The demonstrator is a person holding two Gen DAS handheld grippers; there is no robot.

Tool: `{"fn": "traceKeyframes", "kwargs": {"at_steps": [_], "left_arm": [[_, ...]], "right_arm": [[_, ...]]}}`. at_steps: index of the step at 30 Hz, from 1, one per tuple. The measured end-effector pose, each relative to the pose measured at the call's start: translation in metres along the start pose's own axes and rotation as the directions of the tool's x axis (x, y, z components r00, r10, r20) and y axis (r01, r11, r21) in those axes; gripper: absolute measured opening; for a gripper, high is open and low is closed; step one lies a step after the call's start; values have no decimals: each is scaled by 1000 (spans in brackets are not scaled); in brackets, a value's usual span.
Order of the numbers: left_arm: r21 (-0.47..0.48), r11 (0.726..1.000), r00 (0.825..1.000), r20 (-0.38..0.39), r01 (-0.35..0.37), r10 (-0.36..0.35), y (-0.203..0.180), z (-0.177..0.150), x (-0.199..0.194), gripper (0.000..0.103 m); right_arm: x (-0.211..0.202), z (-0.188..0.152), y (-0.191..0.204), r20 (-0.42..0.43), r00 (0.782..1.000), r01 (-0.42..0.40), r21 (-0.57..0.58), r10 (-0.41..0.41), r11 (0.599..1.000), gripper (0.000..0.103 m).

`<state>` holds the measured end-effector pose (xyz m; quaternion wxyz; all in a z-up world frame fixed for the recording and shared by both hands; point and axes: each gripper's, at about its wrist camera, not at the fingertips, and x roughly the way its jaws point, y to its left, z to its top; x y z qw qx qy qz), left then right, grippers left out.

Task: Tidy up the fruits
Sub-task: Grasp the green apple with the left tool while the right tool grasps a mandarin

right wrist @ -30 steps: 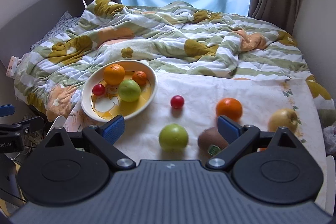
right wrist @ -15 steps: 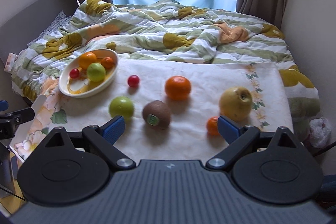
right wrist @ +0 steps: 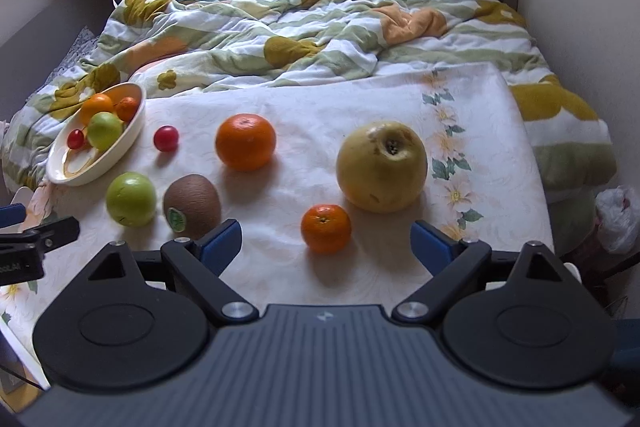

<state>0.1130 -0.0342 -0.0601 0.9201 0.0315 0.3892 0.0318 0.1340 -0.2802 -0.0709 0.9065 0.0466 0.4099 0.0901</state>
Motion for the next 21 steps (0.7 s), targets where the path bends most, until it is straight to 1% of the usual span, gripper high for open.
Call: {"fn": "traceKeyframes", "kwargs": {"at_steps": [3,5,6,9,11,14,15,17,19,21], "left_arm": [[35,999,1000,-15,-18,19,-9,2,19,101],[46,999,999,-21,-25,26,-12,3,28,101],[50,998,999,-26,-25,26,-14,3,33,100],[60,998,999,-32,-26,28,-18,5,41,95],[64,998,999,-39,-29,31,-21,6,46,94],[69,997,998,-51,-30,34,-23,6,52,85],[71,997,998,-56,-28,32,-23,6,53,79],[67,998,998,-65,-9,14,-23,7,56,73],[62,998,998,-67,14,-10,-23,8,57,62],[65,998,998,-64,18,-13,-24,8,58,60]], "right_arm": [[14,-1,-5,-13,1000,-13,11,13,1000,101],[23,-2,-7,-23,1000,-21,13,21,1000,94],[27,-2,-8,-29,999,-24,14,24,1000,92],[36,-4,-10,-39,999,-34,20,35,999,89],[41,-5,-10,-44,998,-42,18,43,999,86],[47,-6,-8,-50,997,-53,17,54,998,81],[48,-6,-7,-52,997,-56,17,57,998,81],[50,-5,-6,-54,997,-62,15,63,998,78],[51,-5,-5,-52,997,-65,11,65,998,77],[52,-5,-4,-50,997,-65,6,65,998,76]]}}
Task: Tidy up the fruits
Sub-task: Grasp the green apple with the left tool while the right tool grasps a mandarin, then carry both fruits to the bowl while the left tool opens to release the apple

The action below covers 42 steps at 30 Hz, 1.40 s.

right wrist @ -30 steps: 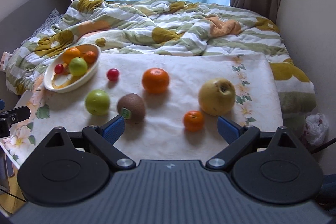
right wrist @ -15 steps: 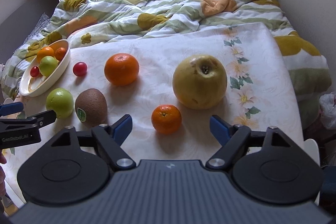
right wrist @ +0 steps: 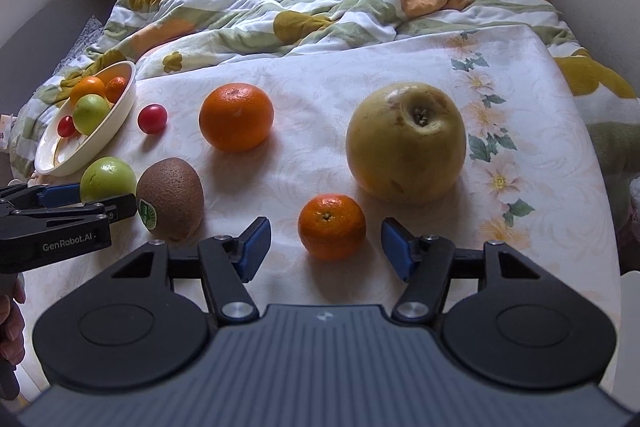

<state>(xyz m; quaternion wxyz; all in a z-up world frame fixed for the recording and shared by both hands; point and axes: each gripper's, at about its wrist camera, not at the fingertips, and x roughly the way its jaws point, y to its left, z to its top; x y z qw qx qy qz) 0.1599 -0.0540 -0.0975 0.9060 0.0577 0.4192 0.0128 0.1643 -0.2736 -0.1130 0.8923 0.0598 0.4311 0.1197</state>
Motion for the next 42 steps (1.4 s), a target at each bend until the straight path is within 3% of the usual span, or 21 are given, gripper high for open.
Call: {"fn": "traceKeyframes", "kwargs": {"at_steps": [16,19,31,42], "left_arm": [[-15,1000,1000,9,-2,2,3,-8,-5,60],[-20,1000,1000,11,-4,4,4,-10,-7,60],[-64,998,999,46,-7,10,15,-15,-31,60],[-152,988,993,113,-4,21,35,-13,-83,60]], "right_arm": [[4,2,4,17,999,39,-14,-39,999,65],[5,2,4,10,999,38,-23,-38,999,53],[-10,2,19,40,999,32,-60,-30,998,52],[-44,13,48,86,996,10,-105,-1,994,52]]}}
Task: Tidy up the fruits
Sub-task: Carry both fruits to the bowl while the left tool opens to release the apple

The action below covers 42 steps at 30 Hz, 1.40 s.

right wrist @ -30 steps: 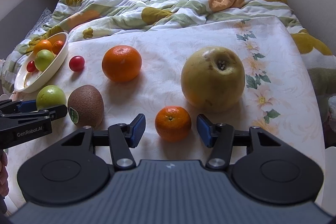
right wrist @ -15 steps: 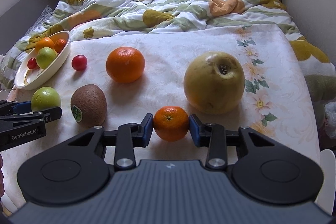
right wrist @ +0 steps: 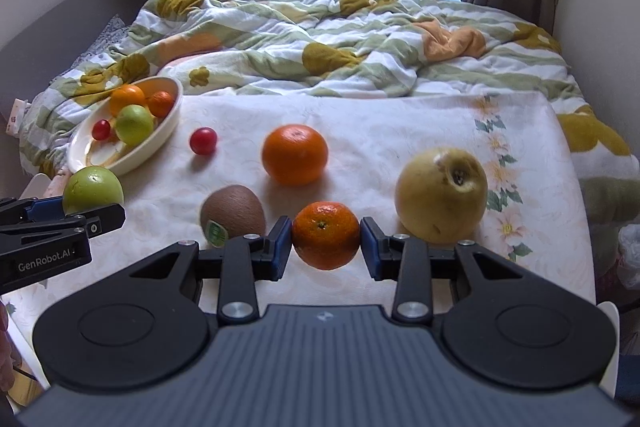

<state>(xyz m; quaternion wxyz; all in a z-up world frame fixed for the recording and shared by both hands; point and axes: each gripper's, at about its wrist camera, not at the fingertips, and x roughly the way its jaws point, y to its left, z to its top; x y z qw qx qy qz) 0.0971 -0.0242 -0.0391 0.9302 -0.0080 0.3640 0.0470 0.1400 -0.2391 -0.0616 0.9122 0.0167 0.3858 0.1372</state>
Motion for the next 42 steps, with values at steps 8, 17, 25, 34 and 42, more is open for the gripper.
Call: {"fn": "traceKeyframes", "kwargs": {"at_steps": [8,17,25,34,42], "left_arm": [[-42,999,999,51,-9,11,35,11,-32,60],[-44,999,998,55,8,-6,91,26,-38,60],[-3,999,998,33,54,-54,140,43,-15,60],[73,990,993,-13,121,-120,175,57,33,60],[145,971,981,-72,188,-179,182,61,77,60]], "right_arm": [[-26,18,38,40,999,-29,-48,31,998,52],[-35,38,103,60,997,-51,-75,56,996,52],[-17,50,160,42,998,-39,-49,41,998,52],[23,66,211,19,1000,-16,-14,16,1000,52],[59,73,228,-9,999,33,33,-32,999,52]]}}
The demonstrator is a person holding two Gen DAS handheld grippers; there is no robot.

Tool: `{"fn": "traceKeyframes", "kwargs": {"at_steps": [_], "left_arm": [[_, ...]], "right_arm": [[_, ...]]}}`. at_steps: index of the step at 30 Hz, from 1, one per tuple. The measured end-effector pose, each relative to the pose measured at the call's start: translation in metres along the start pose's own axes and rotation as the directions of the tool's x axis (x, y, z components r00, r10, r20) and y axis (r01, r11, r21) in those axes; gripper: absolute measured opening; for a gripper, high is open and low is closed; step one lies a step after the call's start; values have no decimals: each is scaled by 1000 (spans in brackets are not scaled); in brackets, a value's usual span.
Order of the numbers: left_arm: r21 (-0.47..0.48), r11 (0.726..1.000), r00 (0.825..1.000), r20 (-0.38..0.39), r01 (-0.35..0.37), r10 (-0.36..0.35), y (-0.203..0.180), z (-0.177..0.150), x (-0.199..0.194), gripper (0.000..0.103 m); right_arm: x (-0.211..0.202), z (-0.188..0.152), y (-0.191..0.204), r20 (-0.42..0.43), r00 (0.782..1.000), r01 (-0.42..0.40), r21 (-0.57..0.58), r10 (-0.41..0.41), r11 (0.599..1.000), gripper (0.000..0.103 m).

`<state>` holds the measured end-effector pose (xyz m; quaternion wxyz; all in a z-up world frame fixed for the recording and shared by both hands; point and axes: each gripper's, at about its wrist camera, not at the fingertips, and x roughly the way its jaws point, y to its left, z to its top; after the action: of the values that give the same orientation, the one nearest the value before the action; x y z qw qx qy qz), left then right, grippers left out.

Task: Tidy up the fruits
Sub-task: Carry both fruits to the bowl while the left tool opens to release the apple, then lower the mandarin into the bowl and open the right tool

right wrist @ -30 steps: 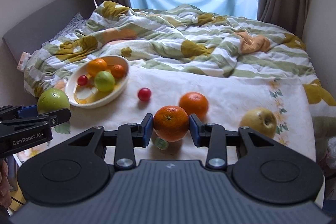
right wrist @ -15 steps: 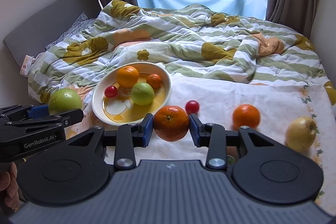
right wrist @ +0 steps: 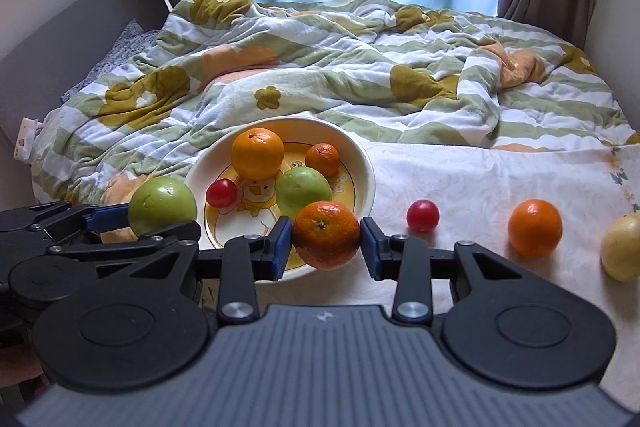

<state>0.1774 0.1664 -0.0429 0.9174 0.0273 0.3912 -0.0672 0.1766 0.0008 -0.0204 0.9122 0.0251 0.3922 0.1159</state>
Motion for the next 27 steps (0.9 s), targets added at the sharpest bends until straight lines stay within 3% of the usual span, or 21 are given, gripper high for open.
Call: {"fn": "traceKeyframes", "kwargs": {"at_steps": [11,17,18,19,21,27], "left_arm": [[76,994,995,-69,79,-74,7,0,38,60],[107,990,993,-88,89,-80,2,-1,45,61],[110,990,994,-82,87,-78,2,-1,43,70],[117,990,995,-67,83,-75,1,-1,40,86],[125,990,998,-34,62,-58,0,0,33,99],[88,996,999,-29,29,-27,6,0,16,99]], "right_arm": [[21,-1,3,-27,997,78,70,-76,995,52],[19,-2,-1,-26,994,110,92,-108,990,52],[19,-2,-2,-27,994,112,94,-110,989,52],[19,-2,-2,-27,993,114,95,-112,989,52],[19,-2,-3,-28,993,114,95,-111,989,52],[19,4,-6,-24,996,92,81,-90,992,52]]}}
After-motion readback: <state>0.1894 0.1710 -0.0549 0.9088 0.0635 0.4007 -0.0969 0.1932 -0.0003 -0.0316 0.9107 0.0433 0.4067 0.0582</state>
